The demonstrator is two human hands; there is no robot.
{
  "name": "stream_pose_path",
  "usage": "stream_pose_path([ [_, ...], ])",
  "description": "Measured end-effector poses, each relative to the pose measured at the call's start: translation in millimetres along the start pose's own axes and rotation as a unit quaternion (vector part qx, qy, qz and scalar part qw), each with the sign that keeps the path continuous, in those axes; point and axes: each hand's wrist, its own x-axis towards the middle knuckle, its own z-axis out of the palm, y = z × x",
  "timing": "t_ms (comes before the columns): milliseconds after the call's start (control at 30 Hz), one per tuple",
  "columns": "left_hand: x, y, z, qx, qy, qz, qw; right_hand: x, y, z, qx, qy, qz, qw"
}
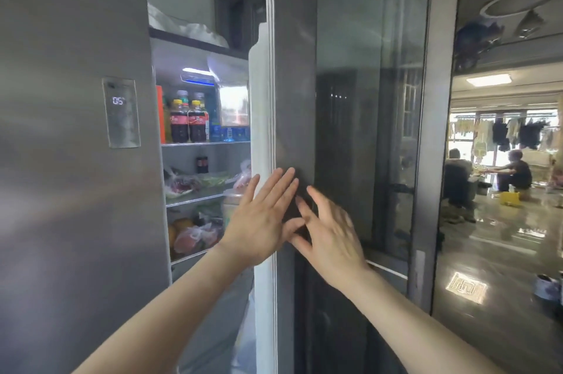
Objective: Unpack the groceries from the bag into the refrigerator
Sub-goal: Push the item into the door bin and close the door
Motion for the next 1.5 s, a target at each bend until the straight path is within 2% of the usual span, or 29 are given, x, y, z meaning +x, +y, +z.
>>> stream_pose_path([
  [100, -13, -24, -3, 0.009, -0.055, -0.038, 0.998, 8, -19, 6, 0.011, 0.002, -0.021, 1.000],
  [267, -35, -68, -2, 0.036, -0.075, -0.082, 0.993, 21, -36, 24, 0.011, -0.011, -0.023, 1.000],
  [400, -48, -101, 3, 0.061, -0.086, -0.106, 0.989, 44, -46, 46, 0.031, -0.058, -0.032, 0.997],
  [700, -60, -153, 18, 0.095, -0.082, -0.147, 0.981, 115, -73, 126, 0.098, -0.068, -0.101, 0.988],
  [900, -52, -176, 20, 0.169, 0.000, -0.171, 0.971, 137, -87, 176, 0.125, -0.015, -0.130, 0.983],
  [1067, -39, -200, 30, 0.278, -0.031, -0.141, 0.950, 169, -91, 195, 0.132, 0.003, -0.154, 0.979],
  [1300, -35, -223, 43, 0.331, -0.072, -0.190, 0.921, 196, -105, 214, 0.131, -0.027, -0.181, 0.974],
  [1500, -31, -237, 49, 0.344, -0.076, -0.203, 0.914, 202, -115, 229, 0.097, -0.028, -0.175, 0.979],
])
